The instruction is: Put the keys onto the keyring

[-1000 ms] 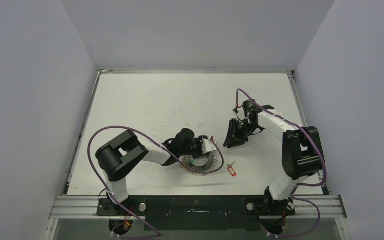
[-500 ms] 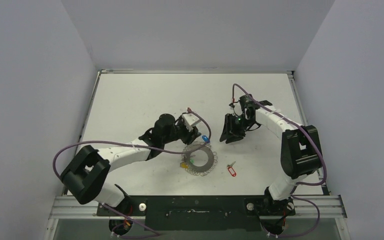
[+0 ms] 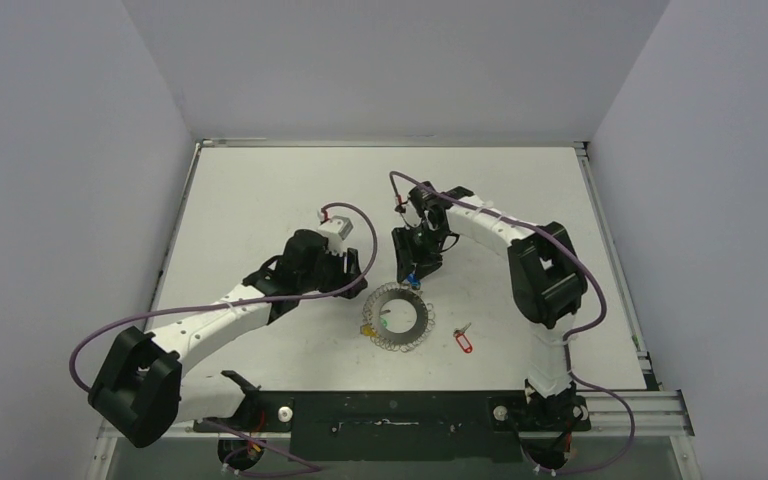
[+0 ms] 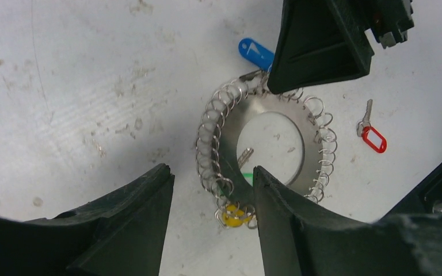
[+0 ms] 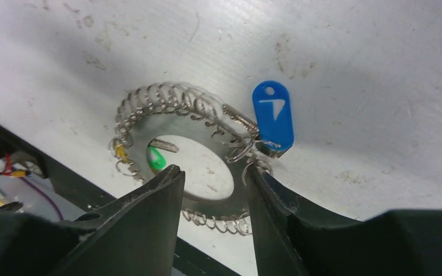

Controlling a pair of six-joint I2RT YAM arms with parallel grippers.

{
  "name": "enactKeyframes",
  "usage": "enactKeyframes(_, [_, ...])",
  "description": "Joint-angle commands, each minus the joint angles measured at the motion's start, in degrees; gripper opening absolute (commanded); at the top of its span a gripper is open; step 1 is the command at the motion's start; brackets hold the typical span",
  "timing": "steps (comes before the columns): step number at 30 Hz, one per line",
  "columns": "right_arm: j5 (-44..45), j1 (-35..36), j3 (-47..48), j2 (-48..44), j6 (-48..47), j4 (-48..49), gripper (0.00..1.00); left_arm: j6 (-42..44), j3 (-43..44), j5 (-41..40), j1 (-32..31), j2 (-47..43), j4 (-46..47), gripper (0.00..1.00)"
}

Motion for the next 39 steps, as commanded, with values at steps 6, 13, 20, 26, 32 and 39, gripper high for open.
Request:
enactKeyframes(6, [6.08,1.47,-0.71,2.88,-3.94,-4.97,0.28,-12.79,-6.9,2.73,0.77,-2.93,-2.35,0.47])
enactKeyframes(13, [-0.46,1.54,-14.47,-3.74,1.55,-0.45,0.0,-11.53,-5.7,4.71,0.74,0.31,-1.85,0.41])
enactKeyframes(20, [-10.29,1.52,-27.22,-11.56,17.41,12.51,0.0,-10.8,-4.56,5.01,0.66,-1.95,-7.8,0.4])
enactKeyframes(26, [-11.39,1.38,-28.08,-9.02,27.26,20.95,0.0,-11.15,-5.24,4.07,0.66,-7.41,-11.77,0.4])
enactKeyframes(32, [-10.7,1.39,-31.38,-7.97,44.38,40.58,0.0,-12.96,-5.27,3.11,0.66,-10.36,-15.54,0.4])
enactKeyframes(39, [-4.61,-2.04,-31.61,-12.55,44.88,39.9,0.1,-15.38,-7.18,2.88,0.76,-12.46,-19.57,0.45])
